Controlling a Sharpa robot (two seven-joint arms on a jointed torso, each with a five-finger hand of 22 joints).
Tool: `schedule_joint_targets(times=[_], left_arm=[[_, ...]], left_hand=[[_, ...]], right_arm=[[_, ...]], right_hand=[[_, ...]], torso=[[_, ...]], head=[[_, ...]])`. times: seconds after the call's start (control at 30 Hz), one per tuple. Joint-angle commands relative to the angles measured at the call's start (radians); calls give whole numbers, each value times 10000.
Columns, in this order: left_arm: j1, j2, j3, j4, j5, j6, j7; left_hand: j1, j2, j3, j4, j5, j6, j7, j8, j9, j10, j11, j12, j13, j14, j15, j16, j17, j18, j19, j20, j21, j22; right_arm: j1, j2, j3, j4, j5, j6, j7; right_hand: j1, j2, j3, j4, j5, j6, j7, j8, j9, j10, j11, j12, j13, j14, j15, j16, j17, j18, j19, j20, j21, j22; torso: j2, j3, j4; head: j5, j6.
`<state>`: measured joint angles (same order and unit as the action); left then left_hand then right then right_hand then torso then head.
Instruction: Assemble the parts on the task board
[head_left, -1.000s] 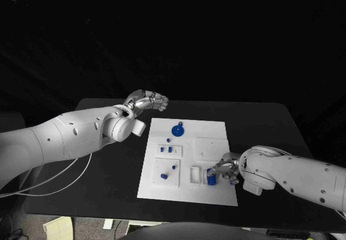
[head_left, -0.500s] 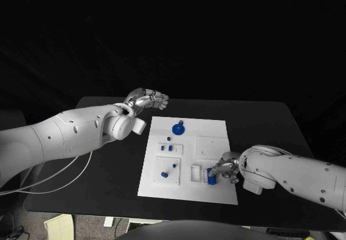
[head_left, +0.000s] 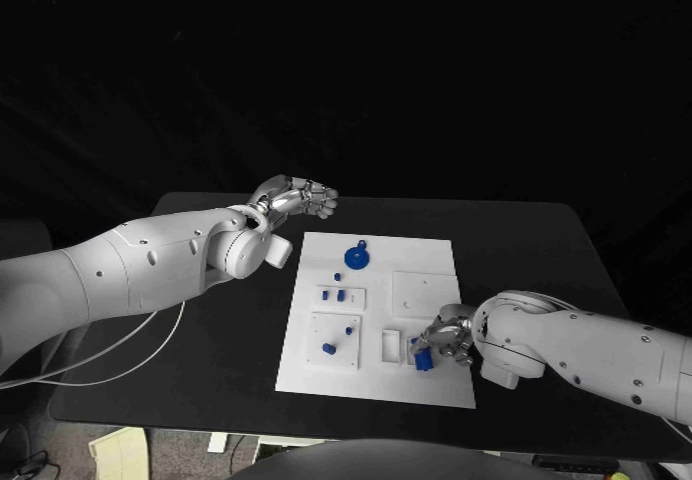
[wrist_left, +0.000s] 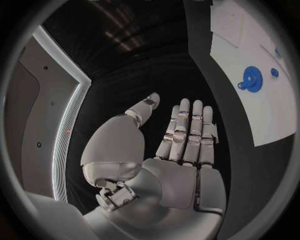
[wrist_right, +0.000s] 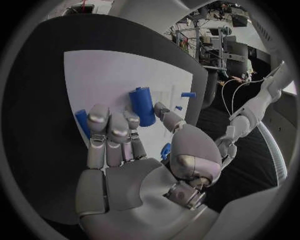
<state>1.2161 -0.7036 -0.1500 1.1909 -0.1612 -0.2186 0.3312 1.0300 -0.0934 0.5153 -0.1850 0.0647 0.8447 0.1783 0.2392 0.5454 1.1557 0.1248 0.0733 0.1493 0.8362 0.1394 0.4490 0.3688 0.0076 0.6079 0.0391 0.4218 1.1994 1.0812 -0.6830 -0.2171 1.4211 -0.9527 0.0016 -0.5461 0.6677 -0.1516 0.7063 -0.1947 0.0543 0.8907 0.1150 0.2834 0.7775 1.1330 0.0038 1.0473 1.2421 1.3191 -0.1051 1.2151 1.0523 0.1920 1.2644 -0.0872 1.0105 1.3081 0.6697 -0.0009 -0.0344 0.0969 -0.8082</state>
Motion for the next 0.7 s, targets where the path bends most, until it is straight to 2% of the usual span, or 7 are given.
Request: schedule_joint_targets(times=[0.03,0.23,0.43,0.5,0.7], left_arm=[[4,8,7,24,57,123,63],[4,4,6,24,57,123,63],[4,1,6,17,57,114,59],[4,-5,6,16,57,110,59],[4,-5,6,14,57,115,60]], left_hand=[[-68,0,14,72,-11,-46,-12,35,-17,-43,50,-36,-10,50,17,-63,12,156,42,11,-38,13],[-63,1,18,72,-10,-46,-13,36,-18,-43,49,-36,-11,50,17,-65,14,157,41,10,-41,15],[-58,2,21,74,-9,-45,-14,37,-18,-42,48,-35,-12,50,17,-67,16,158,41,10,-43,17],[-57,4,22,76,-8,-45,-14,38,-19,-42,49,-35,-13,51,16,-67,17,158,42,10,-44,18],[-56,8,25,79,-7,-44,-14,39,-19,-42,49,-34,-13,52,16,-69,19,158,43,10,-45,20]], right_arm=[[-164,30,-96,-63,-123,100,-118],[-164,-20,-97,-48,-182,-101,-125],[-163,-128,-97,36,-234,-387,-61],[-160,-203,-95,111,-235,-491,-21],[-126,-319,-91,359,-206,-601,78]], right_hand=[[-49,-114,-1,103,-54,4,75,-275,-1269,-106,55,-3,-14,9,52,-52,5,698,-37,48,12,133],[8,50,79,115,-52,118,48,-236,-1249,-91,30,9,-18,15,32,-50,13,698,-25,34,23,134],[203,507,146,-123,-31,512,-53,-84,-1193,-26,-64,27,-40,32,-48,-46,25,698,-27,59,67,155],[258,729,184,-222,-23,693,-104,-28,-1182,16,-109,24,-62,39,-89,-52,24,698,-30,84,85,160],[308,972,266,-380,-12,978,-183,31,-1194,106,-182,15,-104,54,-152,-62,18,698,-27,133,120,164]], torso=[[6,4,5],[-3,-2,-7],[-2,4,-3],[-4,4,-7],[-5,-4,-3]], head=[[16,-14],[21,-1],[40,-1],[41,4],[41,22]])
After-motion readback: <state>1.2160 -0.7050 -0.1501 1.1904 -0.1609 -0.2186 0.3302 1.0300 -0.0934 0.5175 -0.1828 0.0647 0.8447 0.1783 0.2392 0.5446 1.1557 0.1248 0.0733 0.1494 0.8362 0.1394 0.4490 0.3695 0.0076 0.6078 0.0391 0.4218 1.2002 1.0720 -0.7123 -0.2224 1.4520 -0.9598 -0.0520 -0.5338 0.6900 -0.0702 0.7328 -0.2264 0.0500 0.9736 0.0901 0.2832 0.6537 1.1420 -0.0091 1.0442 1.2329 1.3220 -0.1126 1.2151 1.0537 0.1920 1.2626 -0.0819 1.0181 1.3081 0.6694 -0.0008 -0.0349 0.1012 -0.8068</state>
